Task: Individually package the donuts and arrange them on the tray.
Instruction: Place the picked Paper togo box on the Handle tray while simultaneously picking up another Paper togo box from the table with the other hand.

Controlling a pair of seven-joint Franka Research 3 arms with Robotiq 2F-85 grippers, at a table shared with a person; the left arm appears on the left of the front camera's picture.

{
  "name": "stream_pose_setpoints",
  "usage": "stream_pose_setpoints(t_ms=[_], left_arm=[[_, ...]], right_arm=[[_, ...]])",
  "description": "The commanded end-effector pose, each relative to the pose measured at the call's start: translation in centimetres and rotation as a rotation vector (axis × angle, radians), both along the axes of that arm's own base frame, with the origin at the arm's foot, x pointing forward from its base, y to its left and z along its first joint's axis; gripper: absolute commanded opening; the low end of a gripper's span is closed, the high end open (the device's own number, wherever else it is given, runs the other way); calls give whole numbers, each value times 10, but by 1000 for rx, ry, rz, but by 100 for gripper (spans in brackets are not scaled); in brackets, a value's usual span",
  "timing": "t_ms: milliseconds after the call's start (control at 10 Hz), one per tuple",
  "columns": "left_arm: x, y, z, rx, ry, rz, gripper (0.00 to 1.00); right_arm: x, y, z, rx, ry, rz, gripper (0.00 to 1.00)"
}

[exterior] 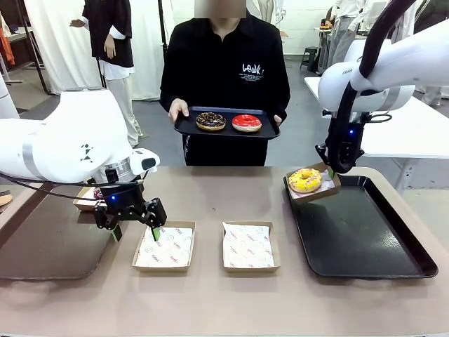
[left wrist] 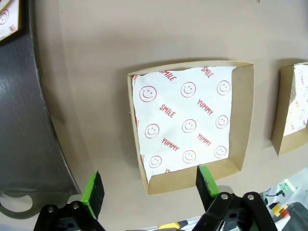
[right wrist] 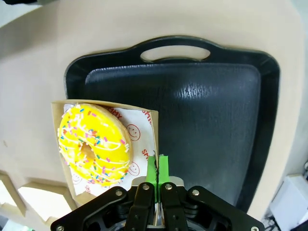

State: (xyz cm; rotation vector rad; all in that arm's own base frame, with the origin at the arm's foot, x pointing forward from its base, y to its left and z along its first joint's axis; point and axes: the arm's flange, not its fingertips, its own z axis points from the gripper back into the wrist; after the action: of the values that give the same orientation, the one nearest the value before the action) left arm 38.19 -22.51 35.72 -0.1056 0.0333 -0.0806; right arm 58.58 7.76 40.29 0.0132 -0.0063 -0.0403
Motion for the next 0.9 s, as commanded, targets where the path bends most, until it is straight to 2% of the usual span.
stream_pose_setpoints(t_ms=[0, 300, 800], left_arm=[[4, -12, -3, 38, -9, 22, 100], [6, -16, -11, 57, 0, 29, 100], [13, -18, -27, 92, 16, 48, 100]], right_arm=[[4, 0, -8, -19, 20, 30, 1], [4, 1, -18, -31, 14, 38, 1], [8, -9, -27, -50, -27, -39, 1]])
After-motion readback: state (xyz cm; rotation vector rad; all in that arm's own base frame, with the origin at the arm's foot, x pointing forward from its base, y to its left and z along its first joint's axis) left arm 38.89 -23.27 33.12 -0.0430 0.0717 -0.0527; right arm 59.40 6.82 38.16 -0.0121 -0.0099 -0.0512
